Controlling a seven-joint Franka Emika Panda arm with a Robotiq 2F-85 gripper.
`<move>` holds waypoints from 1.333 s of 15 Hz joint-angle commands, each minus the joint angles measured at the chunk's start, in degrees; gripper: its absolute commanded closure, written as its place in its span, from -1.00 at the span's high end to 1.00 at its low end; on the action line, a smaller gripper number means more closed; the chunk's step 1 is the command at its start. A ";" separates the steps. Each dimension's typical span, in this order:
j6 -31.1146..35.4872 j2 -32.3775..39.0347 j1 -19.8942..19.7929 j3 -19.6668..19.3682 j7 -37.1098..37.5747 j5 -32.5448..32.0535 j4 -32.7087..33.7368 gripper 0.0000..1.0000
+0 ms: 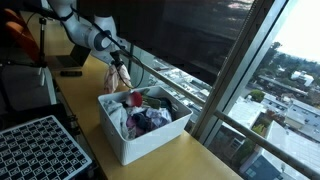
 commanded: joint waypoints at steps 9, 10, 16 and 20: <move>-3.83 -39.07 3.69 -23.02 24.21 -28.18 -26.02 -0.94; -5.36 -42.23 2.41 -23.54 24.60 -29.98 -28.06 -0.94; -3.91 -46.65 -4.37 -26.43 23.96 -33.61 -38.35 -0.94; -2.34 -43.15 -5.35 -27.40 23.32 -32.32 -40.96 -0.11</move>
